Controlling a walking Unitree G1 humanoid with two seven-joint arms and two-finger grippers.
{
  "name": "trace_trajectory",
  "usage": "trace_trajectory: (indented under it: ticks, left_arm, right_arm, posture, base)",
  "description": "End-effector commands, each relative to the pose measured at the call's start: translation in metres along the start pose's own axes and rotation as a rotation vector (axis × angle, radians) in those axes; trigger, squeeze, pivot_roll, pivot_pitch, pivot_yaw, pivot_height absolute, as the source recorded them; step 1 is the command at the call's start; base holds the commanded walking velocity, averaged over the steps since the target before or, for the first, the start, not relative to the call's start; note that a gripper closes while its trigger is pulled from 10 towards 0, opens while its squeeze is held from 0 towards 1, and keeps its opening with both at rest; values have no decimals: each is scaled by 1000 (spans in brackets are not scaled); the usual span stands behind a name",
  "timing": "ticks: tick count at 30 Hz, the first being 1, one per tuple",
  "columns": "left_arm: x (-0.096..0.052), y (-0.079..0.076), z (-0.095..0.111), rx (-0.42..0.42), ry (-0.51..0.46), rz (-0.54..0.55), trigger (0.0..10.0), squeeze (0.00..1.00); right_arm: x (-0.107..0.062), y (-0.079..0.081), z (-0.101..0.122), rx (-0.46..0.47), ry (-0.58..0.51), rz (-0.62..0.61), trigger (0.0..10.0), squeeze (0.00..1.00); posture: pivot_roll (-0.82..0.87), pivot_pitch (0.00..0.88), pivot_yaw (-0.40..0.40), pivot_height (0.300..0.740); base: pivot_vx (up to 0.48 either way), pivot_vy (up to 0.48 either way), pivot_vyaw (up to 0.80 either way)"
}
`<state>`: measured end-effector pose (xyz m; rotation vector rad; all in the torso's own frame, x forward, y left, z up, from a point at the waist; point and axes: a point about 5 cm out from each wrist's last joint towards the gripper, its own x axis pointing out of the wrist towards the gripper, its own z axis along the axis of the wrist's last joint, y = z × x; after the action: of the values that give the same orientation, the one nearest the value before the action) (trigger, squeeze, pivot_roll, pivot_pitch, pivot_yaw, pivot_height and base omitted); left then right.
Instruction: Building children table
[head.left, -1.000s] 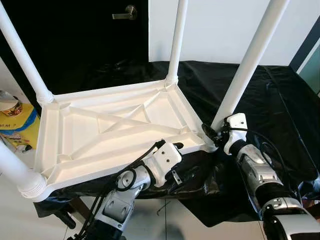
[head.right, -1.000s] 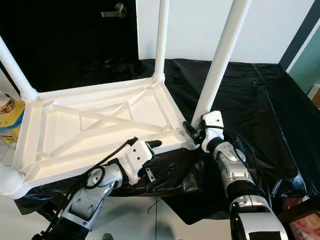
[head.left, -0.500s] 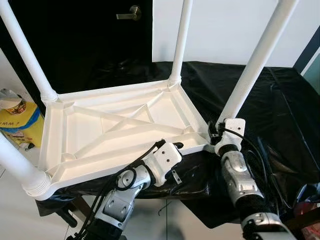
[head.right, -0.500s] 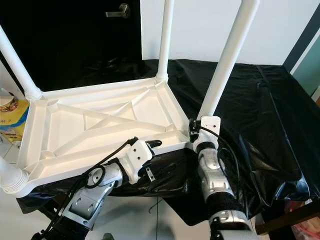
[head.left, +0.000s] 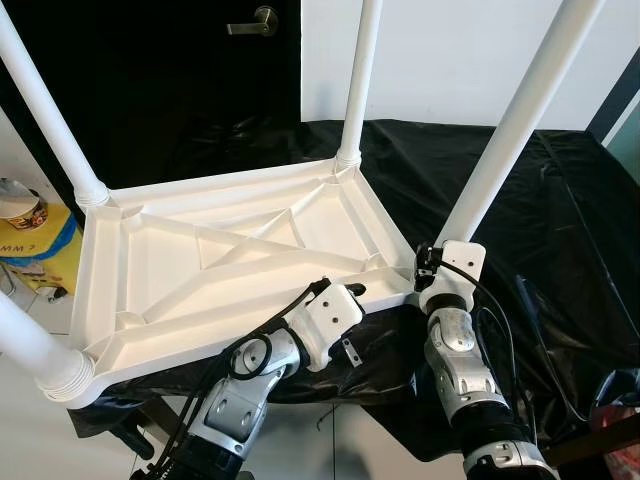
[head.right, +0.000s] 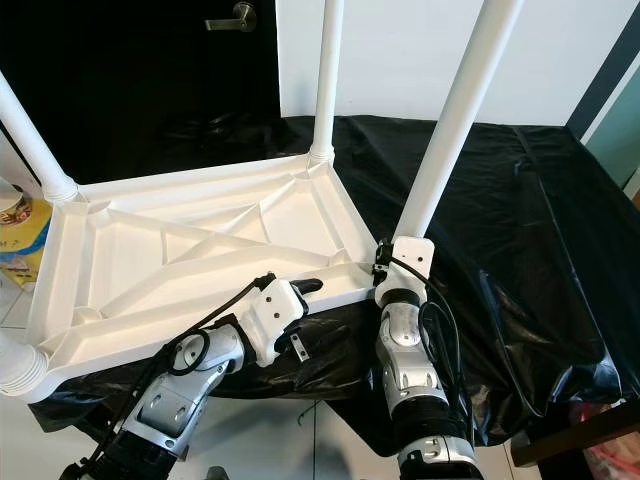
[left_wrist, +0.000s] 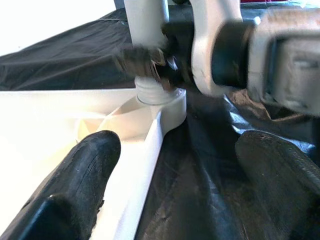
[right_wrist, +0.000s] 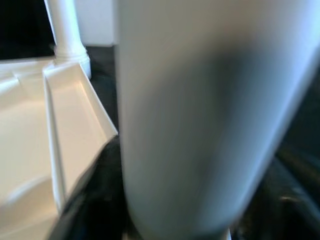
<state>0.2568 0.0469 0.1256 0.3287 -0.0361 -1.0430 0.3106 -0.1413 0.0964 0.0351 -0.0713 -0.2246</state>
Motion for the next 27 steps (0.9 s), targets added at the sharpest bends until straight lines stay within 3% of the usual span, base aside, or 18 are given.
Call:
trace_trajectory:
  ticks: [1, 2, 12, 13, 15, 16, 20, 23, 26, 27]
  left_arm:
    - [1, 0, -4, 8, 16, 32, 10000, 0]
    - [1, 0, -4, 9, 16, 32, 10000, 0]
    - [3, -3, -2, -3, 4, 30, 10000, 0]
    - [2, -4, -2, -7, 3, 25, 10000, 0]
    - [2, -4, -3, -8, 4, 24, 10000, 0]
    - [2, -5, -2, -10, 3, 21, 10000, 0]
    - [3, -6, 0, -14, -6, 15, 10000, 0]
    - [4, -6, 3, -27, -25, 13, 10000, 0]
    - [4, -6, 4, -29, -27, 12, 10000, 0]
    - [4, -4, 5, -26, -28, 12, 10000, 0]
  right_arm:
    - [-3, -4, -8, -11, 35, -16, 10000, 792]
    - [-3, -3, -5, -8, 15, -4, 10000, 1000]
    - [-10, 5, 27, 25, -193, 120, 10000, 1000]
    - [-15, 7, 30, 26, -206, 182, 10000, 184]
    - [-17, 7, 30, 25, -207, 195, 10000, 184]
    - [-18, 6, 29, 27, -199, 217, 10000, 0]
    - [-20, -1, 25, 22, -178, 264, 10000, 0]
    - [-19, -19, 23, -15, -159, 382, 10000, 0]
    - [-18, -24, 22, -24, -143, 422, 10000, 0]
    - [-15, -32, 18, -70, -104, 544, 10000, 0]
  posture:
    - [-27, 0, -45, 740]
    - [-27, 0, -45, 740]
    - [-45, 0, -52, 740]
    - [-52, 0, -51, 740]
    - [-52, 0, -51, 740]
    - [-55, 0, -49, 740]
    - [-57, 0, -47, 740]
    - [-58, 0, -38, 740]
    - [-58, 0, -38, 740]
    - [-52, 3, -36, 740]
  base:
    - [0, 0, 0]
    - [0, 0, 0]
    - [0, 0, 0]
    - [0, 0, 0]
    - [0, 0, 0]
    - [0, 0, 0]
    - [0, 0, 0]
    - [0, 0, 0]
    - [0, 0, 0]
    - [0, 0, 0]
